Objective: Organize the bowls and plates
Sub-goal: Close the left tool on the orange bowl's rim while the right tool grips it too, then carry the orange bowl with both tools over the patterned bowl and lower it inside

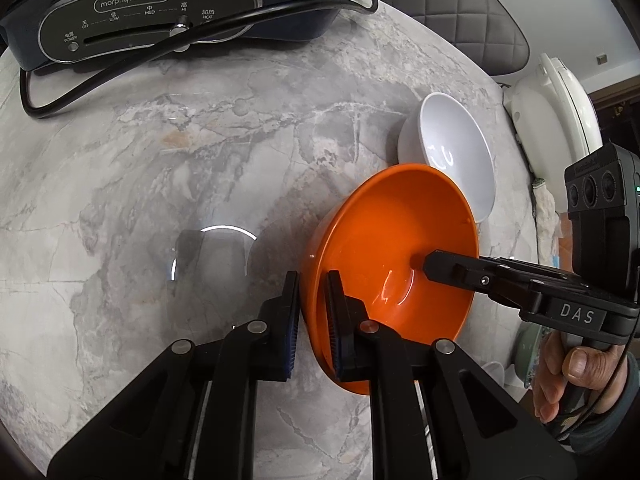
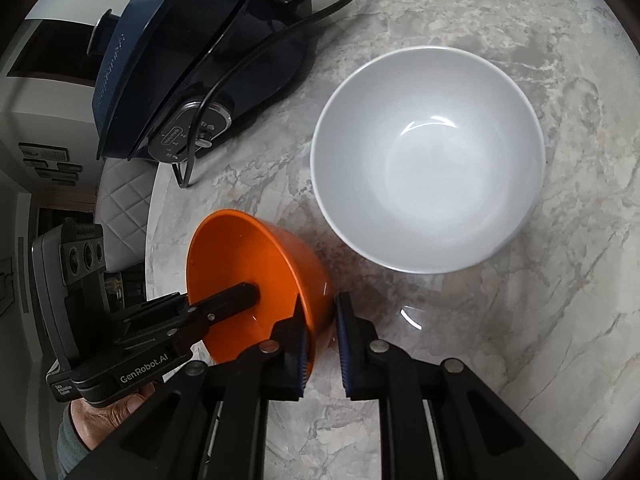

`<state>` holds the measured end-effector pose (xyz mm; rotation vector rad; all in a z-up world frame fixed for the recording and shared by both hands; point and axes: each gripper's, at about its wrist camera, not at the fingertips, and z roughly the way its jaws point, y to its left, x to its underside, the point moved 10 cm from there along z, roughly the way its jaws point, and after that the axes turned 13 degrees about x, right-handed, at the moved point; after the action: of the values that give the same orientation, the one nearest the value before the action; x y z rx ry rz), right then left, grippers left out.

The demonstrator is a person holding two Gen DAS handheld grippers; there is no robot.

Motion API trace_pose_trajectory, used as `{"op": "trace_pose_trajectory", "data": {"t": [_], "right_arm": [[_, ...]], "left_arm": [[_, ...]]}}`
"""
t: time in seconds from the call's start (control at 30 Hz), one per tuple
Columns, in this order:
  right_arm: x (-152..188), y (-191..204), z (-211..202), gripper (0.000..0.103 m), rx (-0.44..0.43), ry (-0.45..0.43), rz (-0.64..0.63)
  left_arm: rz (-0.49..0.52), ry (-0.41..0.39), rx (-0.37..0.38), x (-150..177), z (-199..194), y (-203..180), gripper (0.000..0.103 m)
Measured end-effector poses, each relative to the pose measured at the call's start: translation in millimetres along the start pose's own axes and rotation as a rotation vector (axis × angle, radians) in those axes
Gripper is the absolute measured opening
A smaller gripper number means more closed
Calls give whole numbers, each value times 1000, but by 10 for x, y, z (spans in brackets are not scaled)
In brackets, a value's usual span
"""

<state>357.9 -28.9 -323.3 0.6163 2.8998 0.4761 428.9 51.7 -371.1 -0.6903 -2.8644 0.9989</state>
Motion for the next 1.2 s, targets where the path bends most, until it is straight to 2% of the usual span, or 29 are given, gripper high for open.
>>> {"op": "trace_pose_trajectory", "data": {"t": [0.2,0.5,1.2], "right_arm": [[58,-19,-159,15,-5,-16,2],[202,-242,-538,15,-12,-66,34],[762,-1170,-1166,15,-22,-132,155]], "left_arm": [[16,-3,0,80,-103,-189,11],[80,11,2,247,-151,-723,11],[196,92,36,782,301,-2019,11]]}}
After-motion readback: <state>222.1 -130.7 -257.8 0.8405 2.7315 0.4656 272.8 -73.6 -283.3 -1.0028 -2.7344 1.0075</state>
